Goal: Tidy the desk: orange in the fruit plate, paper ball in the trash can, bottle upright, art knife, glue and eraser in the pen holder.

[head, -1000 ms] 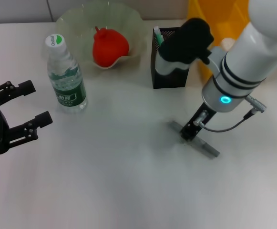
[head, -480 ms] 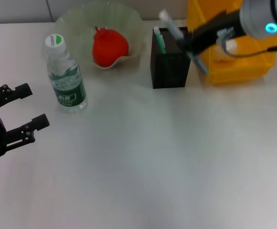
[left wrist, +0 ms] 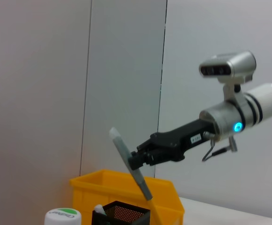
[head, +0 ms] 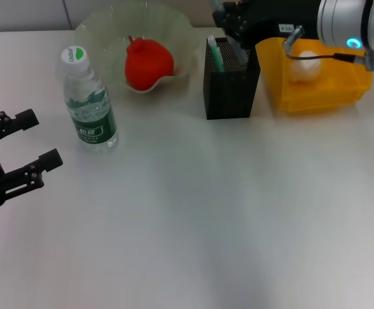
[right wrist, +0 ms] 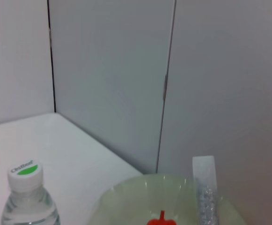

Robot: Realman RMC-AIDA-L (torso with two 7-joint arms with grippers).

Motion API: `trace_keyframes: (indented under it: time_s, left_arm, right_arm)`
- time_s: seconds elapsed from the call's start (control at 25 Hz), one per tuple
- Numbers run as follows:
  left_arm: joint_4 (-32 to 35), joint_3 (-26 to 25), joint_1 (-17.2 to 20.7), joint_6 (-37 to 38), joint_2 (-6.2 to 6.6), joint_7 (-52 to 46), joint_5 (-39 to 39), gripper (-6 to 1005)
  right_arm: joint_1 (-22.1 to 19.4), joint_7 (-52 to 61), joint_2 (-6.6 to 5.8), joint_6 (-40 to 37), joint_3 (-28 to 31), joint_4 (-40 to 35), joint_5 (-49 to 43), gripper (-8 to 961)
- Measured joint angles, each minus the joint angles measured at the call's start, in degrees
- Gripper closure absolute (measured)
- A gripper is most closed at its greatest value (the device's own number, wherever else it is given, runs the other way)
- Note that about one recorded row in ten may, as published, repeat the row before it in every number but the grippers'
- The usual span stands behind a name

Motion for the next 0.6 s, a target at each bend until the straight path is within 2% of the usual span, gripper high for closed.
trace_keyframes:
  time_s: [0.08, 0.12, 0.16, 0.28, 0.32, 0.6]
  left_arm:
    - [0.0, -0.1, 0.0, 0.0, -0.02, 0.0, 0.0, 194]
    - [-0.1, -0.1, 0.0, -0.1, -0.08, -0.1, 0.0, 194]
    - [-0.1, -0.1, 0.0, -0.1, -0.08, -0.1, 0.0, 194]
    - [-0.1, -0.2, -0.1, -0.1, -0.09, -0.6, 0.0, 194]
    - [-0.1, -0.2, -0.4, -0.1, -0.09, -0.8, 0.0, 194]
    - [-0.1, -0.2, -0.8, -0.2, -0.25, -1.5, 0.0, 194]
  right_arm:
    - [0.0, -6.0, -0.04, 2.2, 0.0, 3.5, 4.6, 820]
    - [0.0, -12.9, -0.08, 4.7, 0.1, 7.6, 10.5, 820]
    - [0.0, -12.9, -0.08, 4.7, 0.1, 7.6, 10.5, 820]
    - [0.1, -22.9, -0.08, 6.5, 0.5, 12.2, 18.1, 820]
    - [0.4, -29.6, -0.07, 6.8, 1.2, 15.6, 23.9, 820]
    - [2.5, -35.7, -0.08, 7.0, 2.6, 22.4, 27.9, 820]
